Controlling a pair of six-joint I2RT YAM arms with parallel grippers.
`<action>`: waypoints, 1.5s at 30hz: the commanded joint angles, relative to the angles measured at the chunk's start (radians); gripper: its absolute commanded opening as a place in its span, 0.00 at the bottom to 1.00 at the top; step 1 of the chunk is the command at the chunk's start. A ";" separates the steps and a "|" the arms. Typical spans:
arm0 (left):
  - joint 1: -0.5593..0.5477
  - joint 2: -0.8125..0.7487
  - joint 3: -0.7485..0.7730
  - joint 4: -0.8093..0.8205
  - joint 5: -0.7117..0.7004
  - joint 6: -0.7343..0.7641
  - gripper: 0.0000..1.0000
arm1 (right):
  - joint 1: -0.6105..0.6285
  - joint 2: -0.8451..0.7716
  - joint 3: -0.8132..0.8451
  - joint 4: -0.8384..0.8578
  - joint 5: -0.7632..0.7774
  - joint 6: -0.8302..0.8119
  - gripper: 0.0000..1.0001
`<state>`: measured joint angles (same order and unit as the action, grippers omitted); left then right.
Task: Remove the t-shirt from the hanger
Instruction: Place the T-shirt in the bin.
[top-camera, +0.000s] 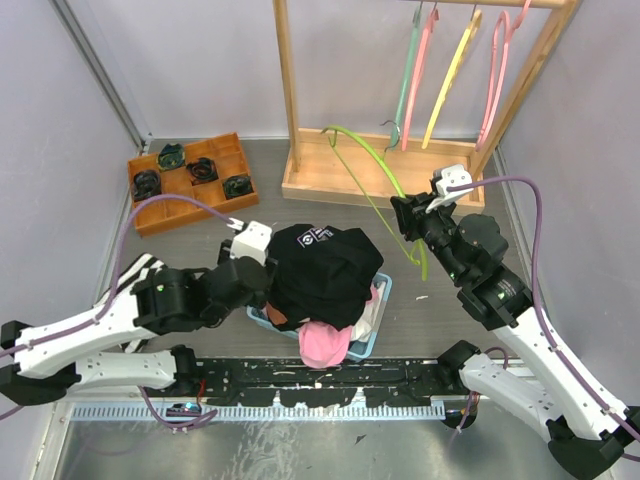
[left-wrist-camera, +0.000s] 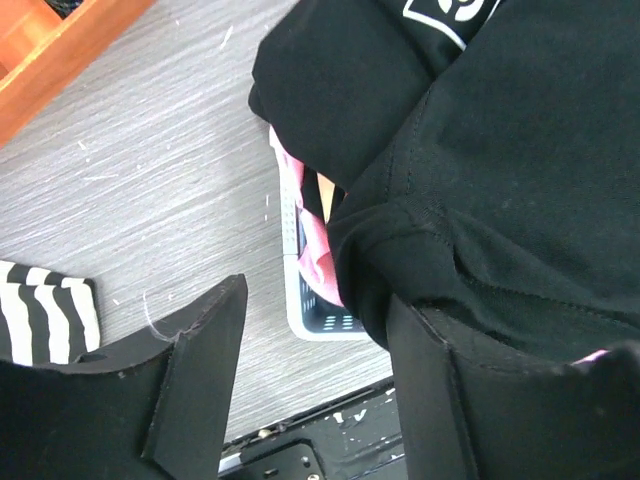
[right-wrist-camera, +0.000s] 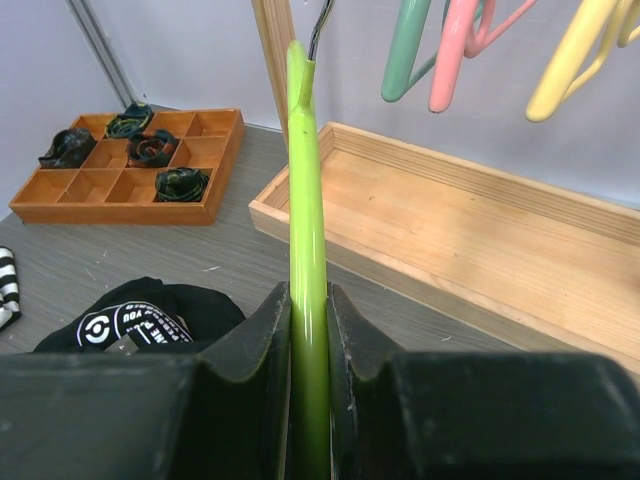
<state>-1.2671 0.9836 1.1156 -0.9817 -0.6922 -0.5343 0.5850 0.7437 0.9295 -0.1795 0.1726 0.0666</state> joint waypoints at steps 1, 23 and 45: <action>-0.005 -0.064 0.057 0.003 -0.022 0.035 0.66 | -0.002 -0.021 0.027 0.119 0.000 0.010 0.01; -0.005 -0.019 0.138 0.436 0.267 0.313 0.75 | -0.002 -0.027 0.024 0.128 -0.006 0.018 0.01; 0.048 0.224 -0.079 0.636 0.256 0.217 0.98 | -0.002 -0.058 0.013 0.107 -0.005 0.029 0.01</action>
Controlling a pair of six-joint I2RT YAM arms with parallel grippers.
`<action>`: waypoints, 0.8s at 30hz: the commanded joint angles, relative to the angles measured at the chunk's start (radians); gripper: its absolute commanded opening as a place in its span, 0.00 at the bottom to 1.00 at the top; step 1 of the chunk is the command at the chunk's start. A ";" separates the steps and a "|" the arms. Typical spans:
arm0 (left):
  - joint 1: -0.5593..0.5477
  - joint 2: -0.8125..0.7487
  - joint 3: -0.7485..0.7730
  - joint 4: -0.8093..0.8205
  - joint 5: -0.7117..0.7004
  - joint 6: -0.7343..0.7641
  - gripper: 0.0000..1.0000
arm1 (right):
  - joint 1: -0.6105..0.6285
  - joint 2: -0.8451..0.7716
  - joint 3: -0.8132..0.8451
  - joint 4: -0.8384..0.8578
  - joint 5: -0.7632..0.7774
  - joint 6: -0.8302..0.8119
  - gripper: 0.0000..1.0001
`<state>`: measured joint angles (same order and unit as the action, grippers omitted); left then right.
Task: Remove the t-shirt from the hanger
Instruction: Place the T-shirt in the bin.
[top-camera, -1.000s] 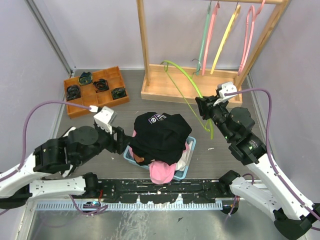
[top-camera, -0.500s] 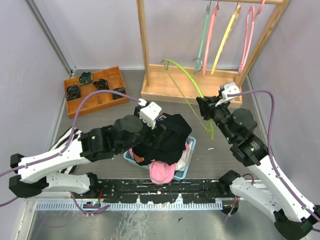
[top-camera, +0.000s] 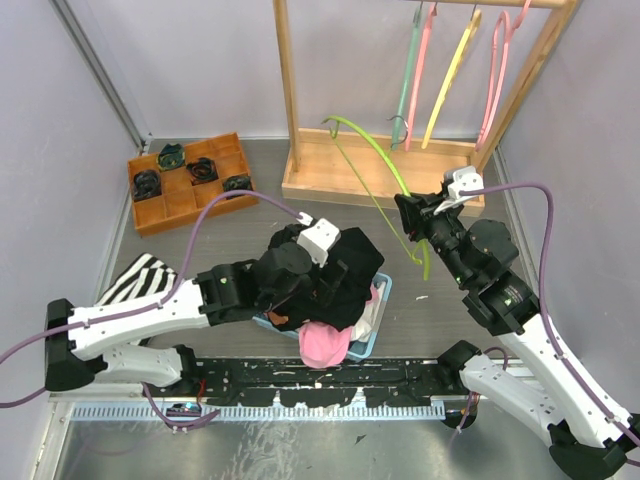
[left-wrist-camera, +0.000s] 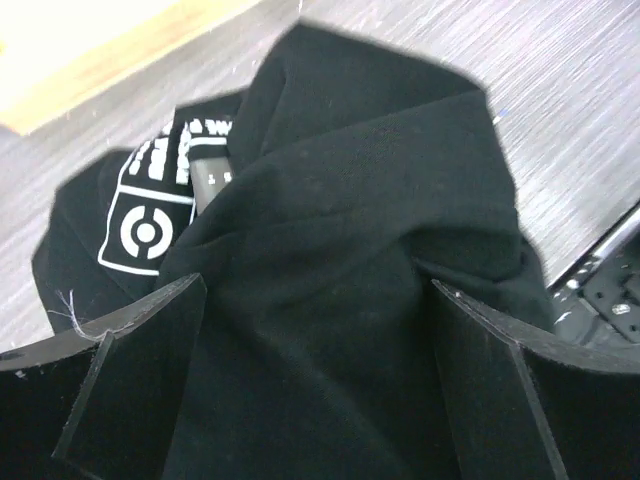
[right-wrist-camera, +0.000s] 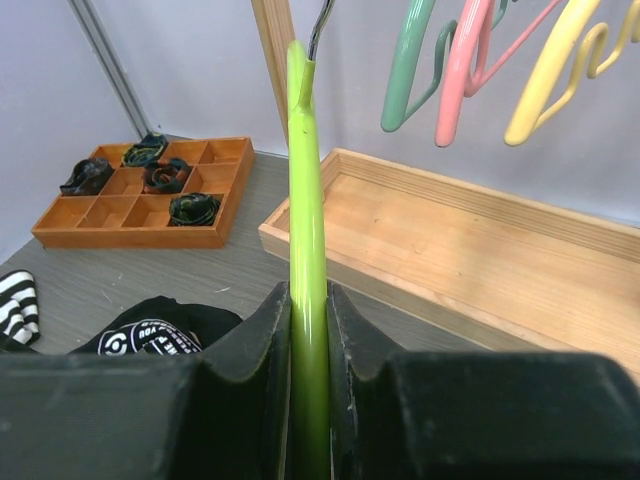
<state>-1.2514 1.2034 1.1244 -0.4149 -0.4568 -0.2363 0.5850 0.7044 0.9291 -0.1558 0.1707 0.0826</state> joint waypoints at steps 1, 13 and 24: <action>0.047 0.006 -0.117 0.080 0.038 -0.100 0.98 | -0.002 -0.019 0.010 0.084 -0.002 0.014 0.01; 0.064 0.035 -0.350 0.140 0.101 -0.272 0.98 | -0.002 0.013 0.033 0.091 -0.011 0.015 0.01; 0.063 -0.116 -0.218 0.012 0.147 -0.203 0.98 | -0.003 0.100 0.120 0.114 -0.021 0.024 0.01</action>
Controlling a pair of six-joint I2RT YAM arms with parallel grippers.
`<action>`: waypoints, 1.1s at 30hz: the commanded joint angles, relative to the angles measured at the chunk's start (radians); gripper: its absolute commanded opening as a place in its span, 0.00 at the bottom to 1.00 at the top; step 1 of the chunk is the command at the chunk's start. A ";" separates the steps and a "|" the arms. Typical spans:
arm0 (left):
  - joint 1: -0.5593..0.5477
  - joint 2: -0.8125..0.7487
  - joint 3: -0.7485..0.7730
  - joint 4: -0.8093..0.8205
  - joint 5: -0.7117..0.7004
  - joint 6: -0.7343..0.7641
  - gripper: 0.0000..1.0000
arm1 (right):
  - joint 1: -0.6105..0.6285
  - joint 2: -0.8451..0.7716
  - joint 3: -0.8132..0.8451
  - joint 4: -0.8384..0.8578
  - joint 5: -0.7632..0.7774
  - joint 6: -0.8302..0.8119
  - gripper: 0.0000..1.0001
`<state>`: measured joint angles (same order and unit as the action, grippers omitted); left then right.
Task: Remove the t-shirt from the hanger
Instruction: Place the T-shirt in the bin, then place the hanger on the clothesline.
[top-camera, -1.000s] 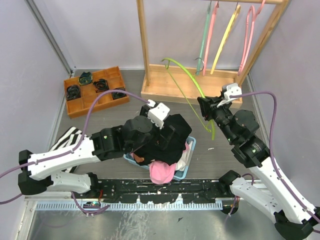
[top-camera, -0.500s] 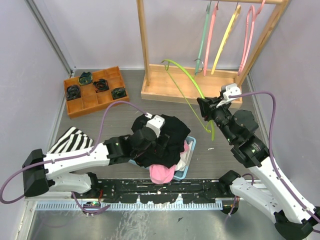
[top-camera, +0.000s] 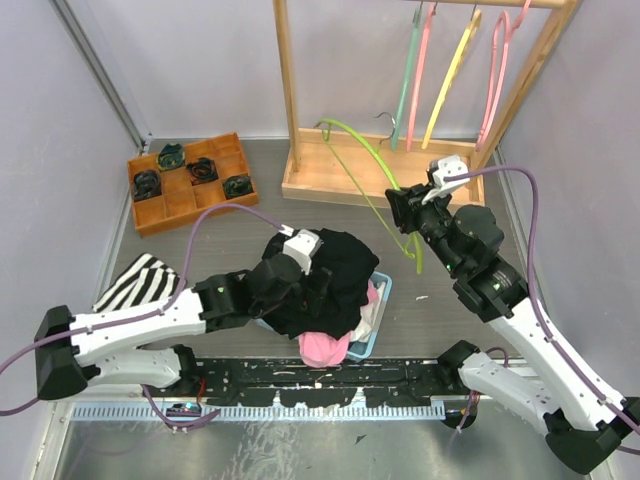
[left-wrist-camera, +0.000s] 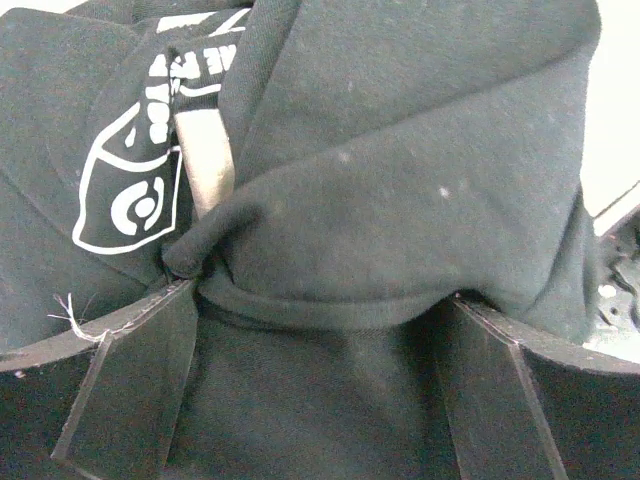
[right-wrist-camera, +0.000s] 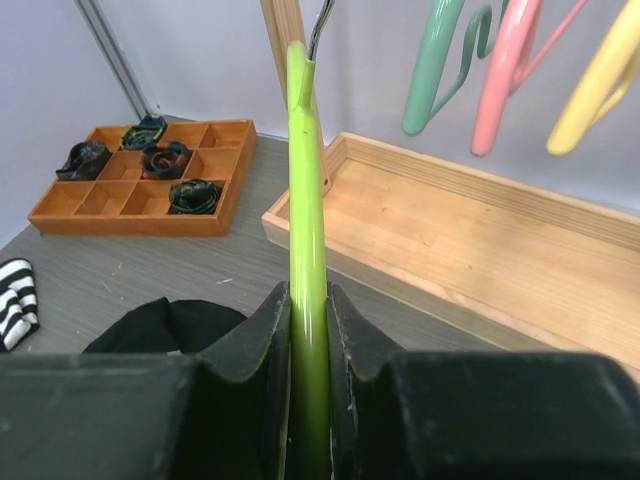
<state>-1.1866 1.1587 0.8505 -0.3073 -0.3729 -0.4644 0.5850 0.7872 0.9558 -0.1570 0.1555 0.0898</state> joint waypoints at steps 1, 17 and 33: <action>-0.002 -0.091 0.065 -0.097 0.071 0.036 0.98 | -0.003 0.030 0.110 0.116 -0.002 0.015 0.01; -0.002 -0.287 0.151 -0.087 0.006 0.149 0.98 | -0.003 0.404 0.509 0.134 0.122 -0.073 0.01; -0.002 -0.359 0.105 -0.067 -0.069 0.148 0.98 | -0.073 0.731 0.948 0.107 0.103 -0.097 0.01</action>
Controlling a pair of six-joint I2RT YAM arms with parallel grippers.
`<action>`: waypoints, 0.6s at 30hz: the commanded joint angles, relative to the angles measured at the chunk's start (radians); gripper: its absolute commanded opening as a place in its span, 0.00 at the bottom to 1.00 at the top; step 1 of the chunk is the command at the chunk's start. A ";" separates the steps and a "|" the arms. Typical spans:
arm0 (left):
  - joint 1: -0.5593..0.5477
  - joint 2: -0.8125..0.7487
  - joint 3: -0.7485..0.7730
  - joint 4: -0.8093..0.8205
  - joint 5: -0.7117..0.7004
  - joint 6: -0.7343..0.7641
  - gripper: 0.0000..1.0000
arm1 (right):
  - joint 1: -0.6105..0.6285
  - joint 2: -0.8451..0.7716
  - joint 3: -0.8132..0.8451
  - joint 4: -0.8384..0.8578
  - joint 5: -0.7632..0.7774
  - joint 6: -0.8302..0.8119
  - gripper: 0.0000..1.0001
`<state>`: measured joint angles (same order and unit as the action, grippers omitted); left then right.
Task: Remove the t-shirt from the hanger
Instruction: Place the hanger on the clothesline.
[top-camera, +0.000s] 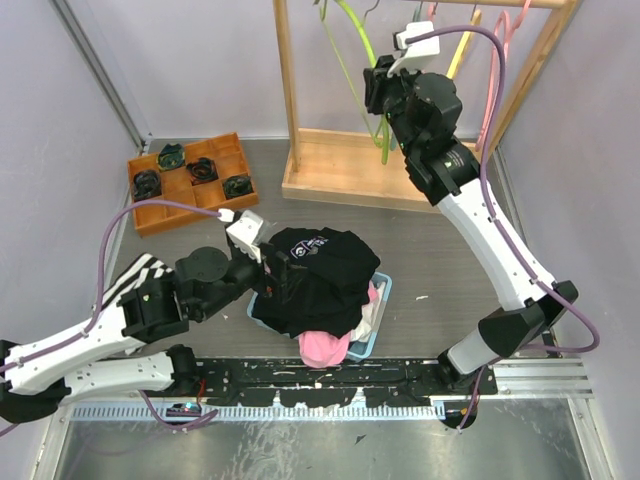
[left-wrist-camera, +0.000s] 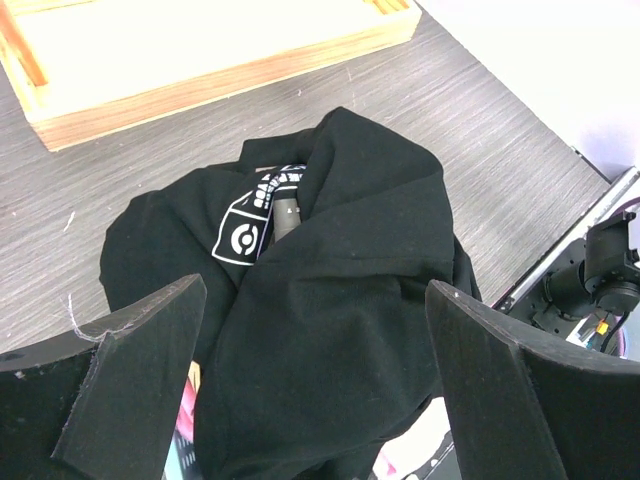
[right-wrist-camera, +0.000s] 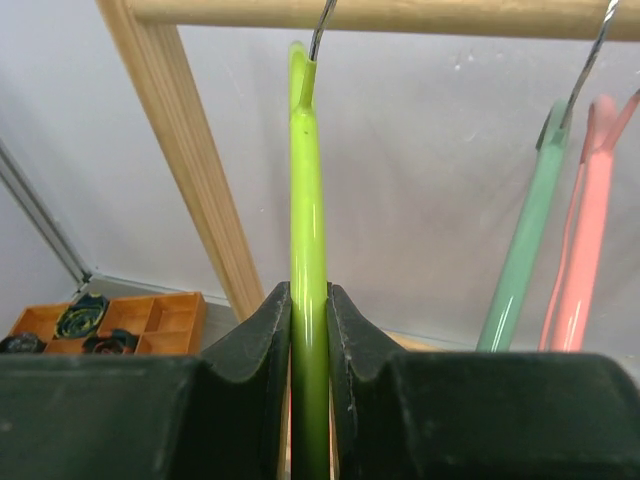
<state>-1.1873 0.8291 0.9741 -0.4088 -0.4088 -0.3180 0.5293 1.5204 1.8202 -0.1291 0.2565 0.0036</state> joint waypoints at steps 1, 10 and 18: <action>-0.001 -0.033 -0.019 0.033 -0.037 0.001 0.98 | -0.020 0.004 0.090 0.083 0.001 -0.009 0.01; -0.002 -0.040 -0.013 0.031 -0.048 0.004 0.98 | -0.057 0.090 0.178 0.086 -0.016 0.016 0.01; -0.001 -0.048 -0.004 0.039 -0.061 0.014 0.98 | -0.086 0.185 0.257 0.085 -0.028 0.051 0.01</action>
<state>-1.1873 0.7994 0.9634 -0.4088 -0.4461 -0.3164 0.4557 1.6897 1.9930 -0.1364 0.2417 0.0284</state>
